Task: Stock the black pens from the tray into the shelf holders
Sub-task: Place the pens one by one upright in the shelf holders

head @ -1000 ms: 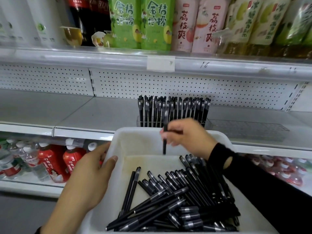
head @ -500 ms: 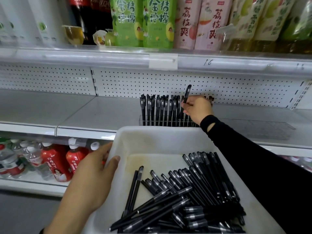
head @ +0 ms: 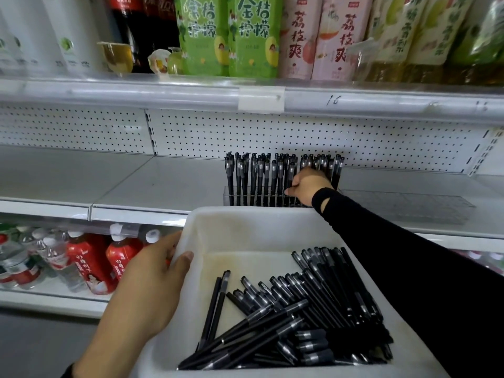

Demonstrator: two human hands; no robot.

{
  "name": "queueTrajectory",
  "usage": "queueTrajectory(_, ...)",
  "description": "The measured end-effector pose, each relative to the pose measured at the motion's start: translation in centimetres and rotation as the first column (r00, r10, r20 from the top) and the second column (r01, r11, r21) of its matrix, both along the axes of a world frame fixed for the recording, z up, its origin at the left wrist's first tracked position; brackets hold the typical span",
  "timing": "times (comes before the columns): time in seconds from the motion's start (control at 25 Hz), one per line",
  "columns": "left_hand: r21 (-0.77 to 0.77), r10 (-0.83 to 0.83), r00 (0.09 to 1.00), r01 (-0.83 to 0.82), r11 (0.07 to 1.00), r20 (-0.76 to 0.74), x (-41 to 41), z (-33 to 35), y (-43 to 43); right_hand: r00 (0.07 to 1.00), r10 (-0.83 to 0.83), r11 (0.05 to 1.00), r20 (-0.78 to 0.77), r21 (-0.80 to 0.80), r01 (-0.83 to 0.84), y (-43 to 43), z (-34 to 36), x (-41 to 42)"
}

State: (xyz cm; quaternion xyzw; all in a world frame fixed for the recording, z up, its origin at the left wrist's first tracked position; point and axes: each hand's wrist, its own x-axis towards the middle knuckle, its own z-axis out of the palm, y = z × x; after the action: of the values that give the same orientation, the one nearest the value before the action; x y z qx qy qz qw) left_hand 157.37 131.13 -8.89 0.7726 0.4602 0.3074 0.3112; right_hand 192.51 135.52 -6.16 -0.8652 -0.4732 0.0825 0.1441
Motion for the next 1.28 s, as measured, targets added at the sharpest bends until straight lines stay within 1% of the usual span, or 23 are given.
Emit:
queueTrajectory(0.08, 0.002, 0.001, 1.000, -0.001, 1.000, -0.002, 0.0, 0.1, 0.0, 0.999, 0.003, 0.999, 0.046, 0.041, -0.005, -0.7, 0.4, -0.4)
queueTrajectory(0.24, 0.019, -0.001, 1.000, 0.001, 1.000, -0.010, -0.1, 0.2, -0.1, 0.976, -0.010, 0.948, 0.217, 0.313, -0.060, -3.8, 2.4, -2.1)
queueTrajectory(0.28, 0.019, -0.003, 1.000, 0.003, 1.000, -0.013, -0.1, 0.2, -0.1, 0.968, -0.014, 0.934, 0.252, 0.349, -0.077, -5.1, 3.0, -2.9)
queueTrajectory(0.32, 0.019, -0.003, 1.000, 0.004, 1.000, -0.018, 0.0, 0.2, -0.1, 0.967, 0.009, 0.928, 0.253, 0.359, -0.103, -6.5, 3.6, -3.9)
queueTrajectory(0.36, 0.018, 0.000, 1.000, 0.000, 1.000, -0.021, 0.1, 0.3, -0.1, 0.973, 0.065, 0.933, 0.221, 0.332, -0.138, -7.9, 4.0, -4.9)
queueTrajectory(0.4, 0.015, 0.006, 1.000, -0.006, 1.000, -0.022, 0.2, 0.3, -0.2, 0.976, 0.146, 0.945, 0.162, 0.268, -0.186, -9.4, 4.0, -6.0)
queueTrajectory(0.44, 0.014, 0.009, 1.000, -0.009, 1.000, -0.020, 0.3, 0.3, -0.2, 0.966, 0.241, 0.951, 0.097, 0.174, -0.255, -10.7, 3.7, -7.2)
queueTrajectory(0.48, 0.015, 0.011, 1.000, -0.010, 1.000, -0.015, 0.3, 0.4, -0.2, 0.938, 0.344, 0.937, 0.051, 0.053, -0.346, -11.6, 3.1, -8.1)
queueTrajectory(0.52, 0.016, 0.010, 1.000, -0.010, 1.000, -0.014, 0.3, 0.4, -0.3, 0.895, 0.444, 0.894, 0.026, -0.075, -0.442, -12.2, 2.2, -8.9)
queueTrajectory(0.56, 0.016, 0.007, 1.000, -0.007, 1.000, -0.017, 0.3, 0.5, -0.4, 0.849, 0.529, 0.832, 0.001, -0.196, -0.519, -12.6, 1.2, -9.6)
queueTrajectory(0.6, 0.016, 0.006, 1.000, -0.006, 1.000, -0.019, 0.3, 0.6, -0.5, 0.810, 0.586, 0.771, -0.028, -0.287, -0.568, -12.8, 0.3, -10.0)
queueTrajectory(0.64, 0.018, 0.007, 1.000, -0.007, 1.000, -0.018, 0.3, 0.6, -0.5, 0.792, 0.608, 0.734, -0.058, -0.340, -0.588, -12.9, -0.4, -10.3)
queueTrajectory(0.68, 0.024, 0.011, 1.000, -0.010, 1.000, -0.018, 0.3, 0.6, -0.5, 0.791, 0.607, 0.723, -0.081, -0.356, -0.592, -12.9, -0.9, -10.4)
queueTrajectory(0.76, 0.026, 0.021, 0.999, -0.020, 0.999, -0.028, 0.3, 0.7, -0.6, 0.795, 0.601, 0.734, -0.087, -0.334, -0.591, -13.0, -1.4, -10.5)
queueTrajectory(1.0, 0.059, 0.037, 0.998, -0.034, 0.998, -0.057, 0.3, 0.8, -0.9, 0.787, 0.617, 0.759, 0.007, -0.271, -0.592, -13.2, -2.4, -10.8)
queueTrajectory(1.04, 0.064, 0.043, 0.997, -0.039, 0.997, -0.061, 0.3, 0.8, -0.9, 0.794, 0.607, 0.770, -0.011, -0.238, -0.592, -13.3, -2.3, -10.8)
queueTrajectory(1.16, 0.072, 0.050, 0.997, -0.046, 0.996, -0.059, 0.3, 0.9, -1.0, 0.827, 0.544, 0.819, -0.138, -0.127, -0.560, -13.0, -1.8, -10.4)
queueTrajectory(1.28, 0.080, 0.055, 0.996, -0.049, 0.996, -0.069, 0.3, 1.0, -1.0, 0.807, 0.513, 0.816, -0.293, -0.124, -0.564, -13.3, -1.3, -10.1)
